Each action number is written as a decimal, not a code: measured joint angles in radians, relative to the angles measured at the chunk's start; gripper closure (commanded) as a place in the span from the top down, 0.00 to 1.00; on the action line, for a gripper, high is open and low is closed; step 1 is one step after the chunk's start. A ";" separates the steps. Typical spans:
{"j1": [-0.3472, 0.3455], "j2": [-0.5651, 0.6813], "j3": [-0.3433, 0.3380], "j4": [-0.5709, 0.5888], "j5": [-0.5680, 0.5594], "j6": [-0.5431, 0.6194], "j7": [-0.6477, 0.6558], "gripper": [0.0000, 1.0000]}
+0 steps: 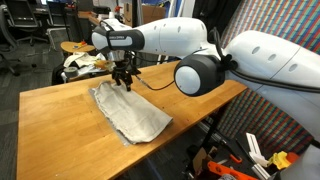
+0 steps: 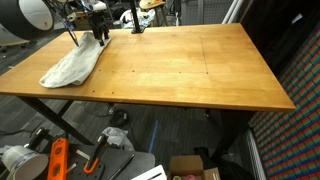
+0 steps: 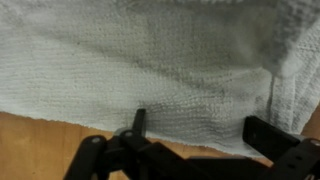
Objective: Fold the towel in half from right to left
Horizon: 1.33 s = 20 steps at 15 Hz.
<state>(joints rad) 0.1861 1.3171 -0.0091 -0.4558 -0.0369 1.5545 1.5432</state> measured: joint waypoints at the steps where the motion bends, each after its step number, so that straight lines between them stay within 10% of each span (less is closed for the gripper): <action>1: -0.006 0.001 0.000 0.000 0.005 0.000 0.006 1.00; 20: -0.056 -0.032 0.045 0.004 0.106 0.073 0.048 1.00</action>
<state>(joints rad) 0.1303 1.2856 0.0360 -0.4514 0.0688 1.6273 1.5914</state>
